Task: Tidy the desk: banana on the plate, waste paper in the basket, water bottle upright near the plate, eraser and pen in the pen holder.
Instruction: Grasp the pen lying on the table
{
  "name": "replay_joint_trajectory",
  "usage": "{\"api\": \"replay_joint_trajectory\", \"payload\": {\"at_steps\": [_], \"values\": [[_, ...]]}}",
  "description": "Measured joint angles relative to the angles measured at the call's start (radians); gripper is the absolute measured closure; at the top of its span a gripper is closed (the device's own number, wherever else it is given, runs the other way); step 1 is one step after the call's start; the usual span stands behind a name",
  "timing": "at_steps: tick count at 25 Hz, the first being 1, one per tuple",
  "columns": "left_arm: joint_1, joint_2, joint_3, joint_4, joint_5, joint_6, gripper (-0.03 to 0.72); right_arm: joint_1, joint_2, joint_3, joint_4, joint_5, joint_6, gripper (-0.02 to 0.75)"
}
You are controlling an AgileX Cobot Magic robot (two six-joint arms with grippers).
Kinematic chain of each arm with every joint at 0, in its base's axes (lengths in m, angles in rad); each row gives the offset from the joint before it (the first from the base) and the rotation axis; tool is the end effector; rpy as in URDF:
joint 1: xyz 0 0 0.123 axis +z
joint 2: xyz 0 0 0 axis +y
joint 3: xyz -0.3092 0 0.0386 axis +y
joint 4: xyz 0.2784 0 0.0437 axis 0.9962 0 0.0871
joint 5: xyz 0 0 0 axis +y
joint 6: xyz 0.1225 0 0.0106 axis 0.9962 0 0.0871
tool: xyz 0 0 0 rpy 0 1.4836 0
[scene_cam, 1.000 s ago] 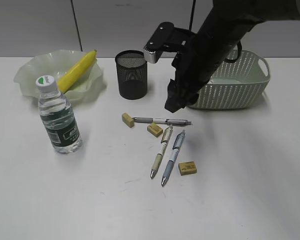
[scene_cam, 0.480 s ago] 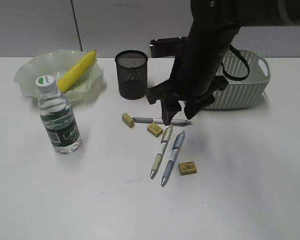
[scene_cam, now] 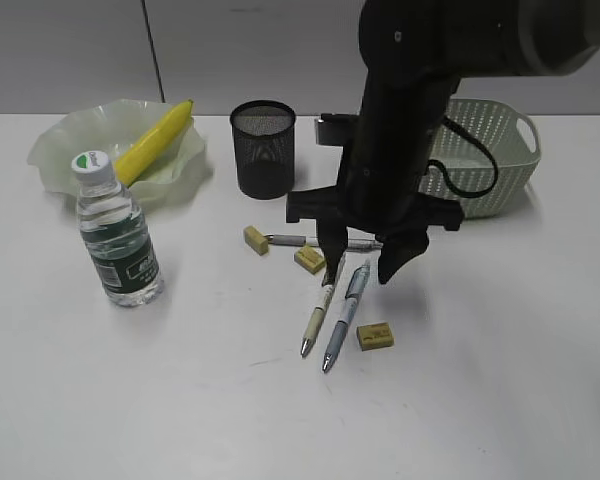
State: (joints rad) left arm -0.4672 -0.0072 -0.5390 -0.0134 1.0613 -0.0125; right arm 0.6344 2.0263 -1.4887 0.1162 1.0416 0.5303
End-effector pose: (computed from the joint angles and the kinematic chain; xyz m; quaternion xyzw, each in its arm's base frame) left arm 0.0150 -0.0092 0.2902 0.1900 0.8194 -0.1350 0.5238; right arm 0.3488 0.2719 0.1567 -0.0246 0.9976 0.0644 0.0047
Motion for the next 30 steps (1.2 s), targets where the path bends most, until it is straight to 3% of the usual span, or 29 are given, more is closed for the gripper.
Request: {"api": "replay_joint_trajectory", "payload": {"at_steps": [4, 9, 30], "values": [[0.000, 0.000, 0.000, 0.000, 0.000, 0.000, 0.251, 0.000, 0.037, -0.008, 0.031, -0.024, 0.075, 0.295], [0.000, 0.000, 0.000, 0.000, 0.000, 0.000, 0.251, -0.001, 0.080, -0.008, -0.013, -0.030, 0.166, 0.302], [0.000, 0.000, 0.001, 0.000, 0.000, 0.000, 0.251, -0.011, 0.200, -0.010, -0.025, -0.112, 0.227, 0.362]]}}
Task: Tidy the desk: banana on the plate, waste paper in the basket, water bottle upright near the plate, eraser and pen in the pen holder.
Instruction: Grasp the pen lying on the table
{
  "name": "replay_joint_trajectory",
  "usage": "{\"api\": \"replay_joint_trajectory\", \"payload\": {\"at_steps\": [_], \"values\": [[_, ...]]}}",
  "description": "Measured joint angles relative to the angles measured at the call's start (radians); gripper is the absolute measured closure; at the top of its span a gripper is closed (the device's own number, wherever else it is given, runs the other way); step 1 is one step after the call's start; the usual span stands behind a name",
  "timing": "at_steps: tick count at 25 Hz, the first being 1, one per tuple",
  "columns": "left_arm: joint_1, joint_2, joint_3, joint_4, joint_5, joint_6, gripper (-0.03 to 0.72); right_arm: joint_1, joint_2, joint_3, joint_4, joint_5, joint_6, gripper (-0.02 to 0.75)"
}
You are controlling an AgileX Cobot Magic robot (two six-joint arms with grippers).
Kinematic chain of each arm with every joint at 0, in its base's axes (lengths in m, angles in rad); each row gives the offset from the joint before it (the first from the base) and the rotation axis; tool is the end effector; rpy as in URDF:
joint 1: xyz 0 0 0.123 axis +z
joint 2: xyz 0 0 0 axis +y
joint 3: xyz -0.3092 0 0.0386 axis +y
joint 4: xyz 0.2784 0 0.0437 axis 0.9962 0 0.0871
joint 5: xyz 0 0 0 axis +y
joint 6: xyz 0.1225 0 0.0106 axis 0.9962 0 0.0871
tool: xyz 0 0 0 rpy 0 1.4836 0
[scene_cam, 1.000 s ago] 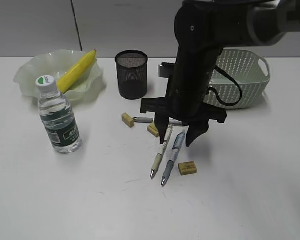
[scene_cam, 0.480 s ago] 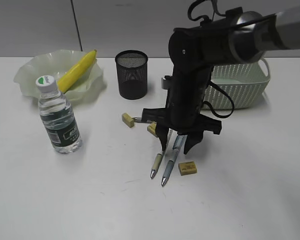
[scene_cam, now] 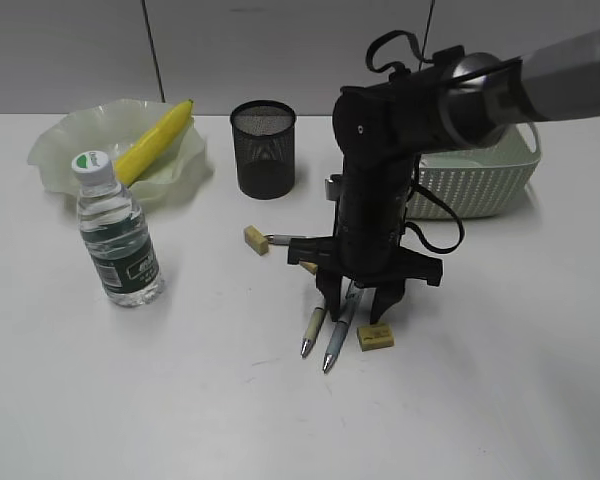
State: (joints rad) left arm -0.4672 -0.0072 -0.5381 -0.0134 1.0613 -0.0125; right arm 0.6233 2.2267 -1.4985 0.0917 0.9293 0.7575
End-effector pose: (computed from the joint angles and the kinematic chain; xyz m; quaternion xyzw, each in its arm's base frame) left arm 0.0151 -0.0092 0.2899 0.1900 0.8196 -0.1349 0.5234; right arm 0.3652 0.2736 0.0692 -0.0943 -0.9949 -0.0285 0.0232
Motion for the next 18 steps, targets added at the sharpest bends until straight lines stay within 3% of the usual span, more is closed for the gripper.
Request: {"api": "replay_joint_trajectory", "payload": {"at_steps": [8, 18], "values": [[0.000, 0.000, 0.000, 0.000, 0.000, 0.000, 0.251, 0.000, 0.005, -0.009, 0.000, 0.004, -0.046, 0.625], [0.000, 0.000, 0.000, 0.000, 0.000, 0.000, 0.251, 0.000, -0.056, -0.167, -0.062, 0.066, -0.170, 0.626]]}}
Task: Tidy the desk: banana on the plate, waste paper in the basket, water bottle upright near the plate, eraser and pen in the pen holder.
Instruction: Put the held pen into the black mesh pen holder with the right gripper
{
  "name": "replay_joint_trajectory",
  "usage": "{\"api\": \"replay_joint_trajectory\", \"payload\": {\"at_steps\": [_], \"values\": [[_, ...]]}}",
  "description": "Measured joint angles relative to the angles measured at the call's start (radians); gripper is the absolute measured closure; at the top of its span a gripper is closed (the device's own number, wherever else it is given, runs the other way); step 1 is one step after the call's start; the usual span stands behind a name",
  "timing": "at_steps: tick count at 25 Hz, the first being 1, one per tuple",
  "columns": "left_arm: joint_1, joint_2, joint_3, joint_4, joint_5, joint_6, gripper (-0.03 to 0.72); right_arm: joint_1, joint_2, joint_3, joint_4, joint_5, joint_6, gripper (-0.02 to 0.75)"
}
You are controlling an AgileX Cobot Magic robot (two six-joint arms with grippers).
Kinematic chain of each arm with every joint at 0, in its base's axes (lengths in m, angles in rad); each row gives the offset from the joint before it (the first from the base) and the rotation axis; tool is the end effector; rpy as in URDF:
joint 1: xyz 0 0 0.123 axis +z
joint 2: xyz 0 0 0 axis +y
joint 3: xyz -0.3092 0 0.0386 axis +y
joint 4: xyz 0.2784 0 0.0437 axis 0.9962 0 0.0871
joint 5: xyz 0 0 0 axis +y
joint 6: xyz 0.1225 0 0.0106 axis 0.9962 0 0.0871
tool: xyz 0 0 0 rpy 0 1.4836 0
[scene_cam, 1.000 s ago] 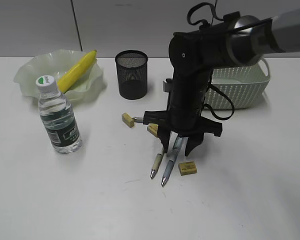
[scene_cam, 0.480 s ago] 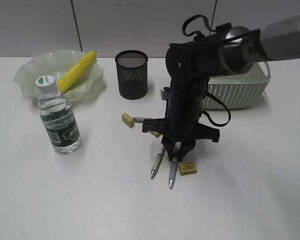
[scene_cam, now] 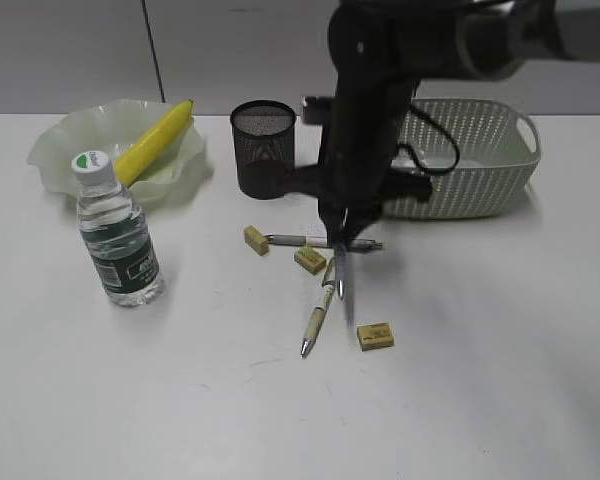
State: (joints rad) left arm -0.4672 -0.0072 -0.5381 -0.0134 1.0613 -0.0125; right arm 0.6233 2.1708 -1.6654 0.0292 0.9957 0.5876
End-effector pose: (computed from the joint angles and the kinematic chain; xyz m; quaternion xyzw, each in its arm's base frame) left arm 0.0151 -0.0092 0.2899 0.1900 0.8196 -0.1349 0.5234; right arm 0.3964 0.2887 0.1384 -0.0108 0.9968 0.0552 0.0571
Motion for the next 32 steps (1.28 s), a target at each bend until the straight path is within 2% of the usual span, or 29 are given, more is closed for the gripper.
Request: {"api": "replay_joint_trajectory", "payload": {"at_steps": [3, 6, 12, 18, 24, 32], "values": [[0.000, 0.000, 0.000, 0.000, 0.000, 0.000, 0.251, 0.000, -0.083, -0.059, -0.063, -0.009, -0.023, 0.626], [0.000, 0.000, 0.000, 0.000, 0.000, 0.000, 0.251, 0.000, -0.150, -0.114, -0.114, -0.092, -0.062, 0.626], [0.000, 0.000, 0.000, 0.000, 0.000, 0.000, 0.251, -0.001, -0.164, -0.149, -0.135, -0.470, -0.151, 0.626], [0.000, 0.000, 0.000, 0.000, 0.000, 0.000, 0.251, -0.001, -0.045, -0.149, -0.300, -0.783, -0.160, 0.626], [0.000, 0.000, 0.000, 0.000, 0.000, 0.000, 0.251, -0.001, 0.085, -0.152, -0.536, -0.914, -0.163, 0.626], [0.000, 0.000, 0.000, 0.000, 0.000, 0.000, 0.251, -0.013, 0.174, -0.204, -0.570, -0.996, -0.163, 0.626]]}}
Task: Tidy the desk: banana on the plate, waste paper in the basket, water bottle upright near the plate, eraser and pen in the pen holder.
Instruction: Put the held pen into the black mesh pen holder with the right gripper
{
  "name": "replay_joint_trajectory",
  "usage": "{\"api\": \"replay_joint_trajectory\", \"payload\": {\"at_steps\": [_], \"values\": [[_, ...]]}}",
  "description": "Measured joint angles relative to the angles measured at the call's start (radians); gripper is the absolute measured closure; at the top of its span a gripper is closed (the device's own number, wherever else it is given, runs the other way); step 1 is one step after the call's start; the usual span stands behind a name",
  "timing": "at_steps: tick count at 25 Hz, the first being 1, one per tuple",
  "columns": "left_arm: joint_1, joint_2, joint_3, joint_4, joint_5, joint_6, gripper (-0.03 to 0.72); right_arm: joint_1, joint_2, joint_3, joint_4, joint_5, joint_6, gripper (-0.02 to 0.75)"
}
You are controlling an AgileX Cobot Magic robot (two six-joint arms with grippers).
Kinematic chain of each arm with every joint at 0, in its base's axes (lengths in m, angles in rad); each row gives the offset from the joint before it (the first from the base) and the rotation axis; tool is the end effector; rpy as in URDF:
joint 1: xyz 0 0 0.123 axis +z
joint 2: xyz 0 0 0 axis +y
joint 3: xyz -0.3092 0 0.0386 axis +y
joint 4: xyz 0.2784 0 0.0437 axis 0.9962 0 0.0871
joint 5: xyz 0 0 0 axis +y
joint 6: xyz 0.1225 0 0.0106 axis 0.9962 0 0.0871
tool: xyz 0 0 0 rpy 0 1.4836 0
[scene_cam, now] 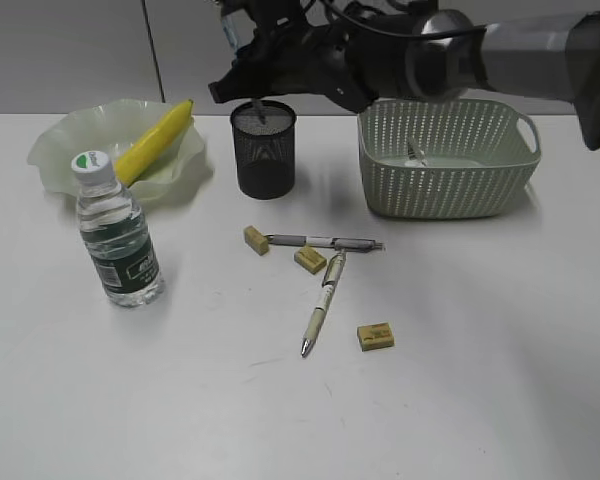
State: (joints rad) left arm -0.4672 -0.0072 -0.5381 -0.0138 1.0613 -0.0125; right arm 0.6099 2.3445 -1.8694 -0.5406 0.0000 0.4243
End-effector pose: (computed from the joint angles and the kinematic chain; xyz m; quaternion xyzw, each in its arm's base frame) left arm 0.0151 -0.0093 0.2899 0.1900 0.8196 -0.1351 0.5234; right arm 0.5124 0.3580 0.1821 -0.2948 0.7760 0.1362 0.5407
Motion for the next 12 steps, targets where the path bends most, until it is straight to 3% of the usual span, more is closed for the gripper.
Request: {"api": "replay_joint_trajectory", "payload": {"at_steps": [10, 12], "values": [[0.000, 0.000, 0.000, -0.001, 0.000, 0.000, 0.251, -0.041, 0.041, -0.002, 0.091, 0.000, 0.000, 0.622], [0.000, 0.000, 0.000, -0.001, 0.000, 0.000, 0.251, -0.041, 0.041, -0.002, 0.109, 0.000, 0.000, 0.570]]}}
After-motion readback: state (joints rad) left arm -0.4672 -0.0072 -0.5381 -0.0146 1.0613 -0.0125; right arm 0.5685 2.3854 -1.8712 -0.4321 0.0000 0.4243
